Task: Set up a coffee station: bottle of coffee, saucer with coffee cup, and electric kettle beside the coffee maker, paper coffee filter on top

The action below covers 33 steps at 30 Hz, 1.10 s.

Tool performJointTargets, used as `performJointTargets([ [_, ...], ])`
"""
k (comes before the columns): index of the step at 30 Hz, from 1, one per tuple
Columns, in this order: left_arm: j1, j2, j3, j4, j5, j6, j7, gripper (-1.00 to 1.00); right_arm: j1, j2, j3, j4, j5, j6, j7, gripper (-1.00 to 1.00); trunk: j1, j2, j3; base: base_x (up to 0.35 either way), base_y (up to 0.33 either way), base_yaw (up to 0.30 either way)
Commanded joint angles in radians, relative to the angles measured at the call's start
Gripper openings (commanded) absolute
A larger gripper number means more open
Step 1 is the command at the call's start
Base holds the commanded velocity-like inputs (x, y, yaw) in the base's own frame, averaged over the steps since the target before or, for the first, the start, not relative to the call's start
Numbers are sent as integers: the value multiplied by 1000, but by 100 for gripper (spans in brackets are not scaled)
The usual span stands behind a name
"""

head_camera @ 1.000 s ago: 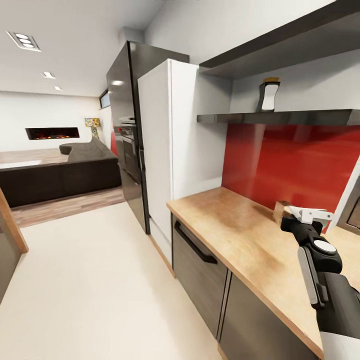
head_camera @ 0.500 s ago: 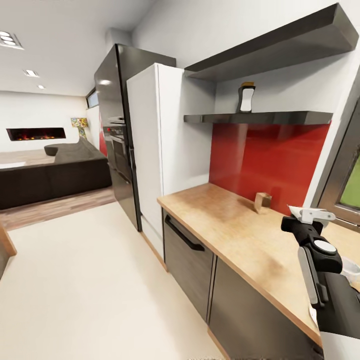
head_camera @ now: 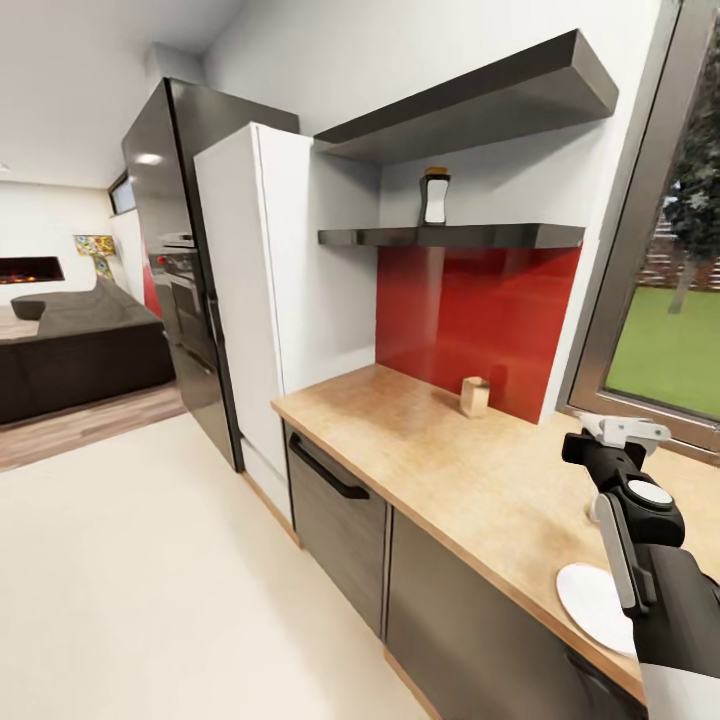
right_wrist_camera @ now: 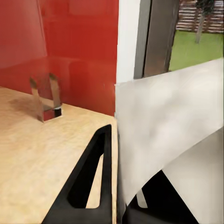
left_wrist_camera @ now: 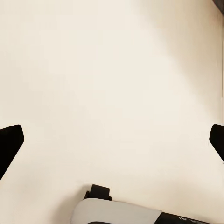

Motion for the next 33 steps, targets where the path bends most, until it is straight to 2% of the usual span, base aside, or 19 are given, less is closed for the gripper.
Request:
performJointTargets([
  [1,0,0,0,-2,6,-1,-1,100,-1,0,1,-1,-4,5,-1,-100,0,-1,-1,0,0,-285],
  [8,0,0,0,-2,6,-1,0,100,-1,0,0,-1,-3,5,0,-100,0,-1,-1,-158,0,-260],
  [17,0,0,0,-2,6,-1,0,100,-1,0,0,-1,-4,5,0,-100,0,-1,-1,-291,0,-85],
  [33,0,0,0,-2,6,0,0,100,-1,0,0,-1,-4,5,0,-100,0,-1,-1,-23,0,-273],
])
